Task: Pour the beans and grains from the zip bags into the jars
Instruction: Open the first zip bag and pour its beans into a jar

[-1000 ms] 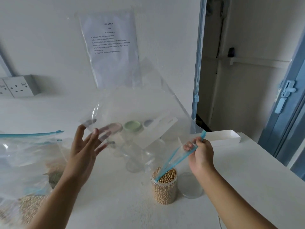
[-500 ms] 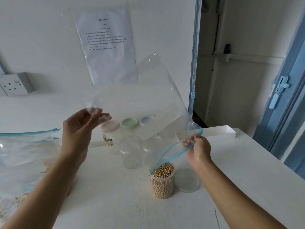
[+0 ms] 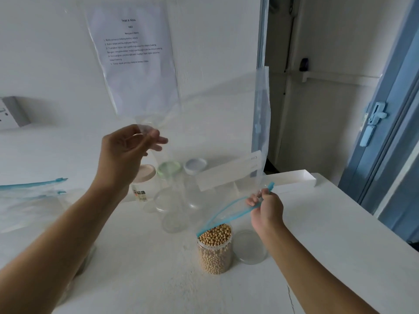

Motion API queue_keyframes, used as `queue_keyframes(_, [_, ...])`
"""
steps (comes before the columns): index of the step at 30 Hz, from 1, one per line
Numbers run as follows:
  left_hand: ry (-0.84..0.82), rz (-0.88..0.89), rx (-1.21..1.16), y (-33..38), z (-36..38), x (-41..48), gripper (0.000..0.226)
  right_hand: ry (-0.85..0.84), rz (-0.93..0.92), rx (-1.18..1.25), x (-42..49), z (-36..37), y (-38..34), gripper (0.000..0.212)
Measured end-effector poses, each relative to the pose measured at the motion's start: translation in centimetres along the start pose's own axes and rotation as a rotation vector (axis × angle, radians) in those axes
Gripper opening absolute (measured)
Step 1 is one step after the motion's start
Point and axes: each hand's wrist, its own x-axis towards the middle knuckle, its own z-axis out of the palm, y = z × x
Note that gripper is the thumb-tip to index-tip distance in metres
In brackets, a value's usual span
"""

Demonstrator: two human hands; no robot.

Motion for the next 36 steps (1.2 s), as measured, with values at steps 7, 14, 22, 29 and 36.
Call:
queue_keyframes(7, [0.036, -0.062, -0.045, -0.2, -0.5, -0.2, 0.014, -0.002, -0.062, -0.060, -1.0, 0.5, -0.4, 0.024])
queue_keyframes(14, [0.032, -0.107, -0.056, -0.8, -1.1, -0.9, 0.009, -0.003, -0.085, -0.089, -1.1, 0.7, -0.5, 0.025])
queue_keyframes(22, [0.047, -0.197, -0.139, -1.7, -2.6, -1.0, 0.009, -0.046, -0.079, -0.084, -1.7, 1.3, -1.5, 0.020])
queue_keyframes(29, [0.224, -0.510, -0.398, -6.7, -6.0, -3.3, 0.015, -0.255, -0.151, -0.080, -4.1, 4.9, -4.1, 0.010])
queue_keyframes(36, [0.353, -0.866, -0.503, -13.4, -7.0, -10.3, 0.022, -0.374, -0.375, -0.354, -6.1, 9.1, -3.5, 0.009])
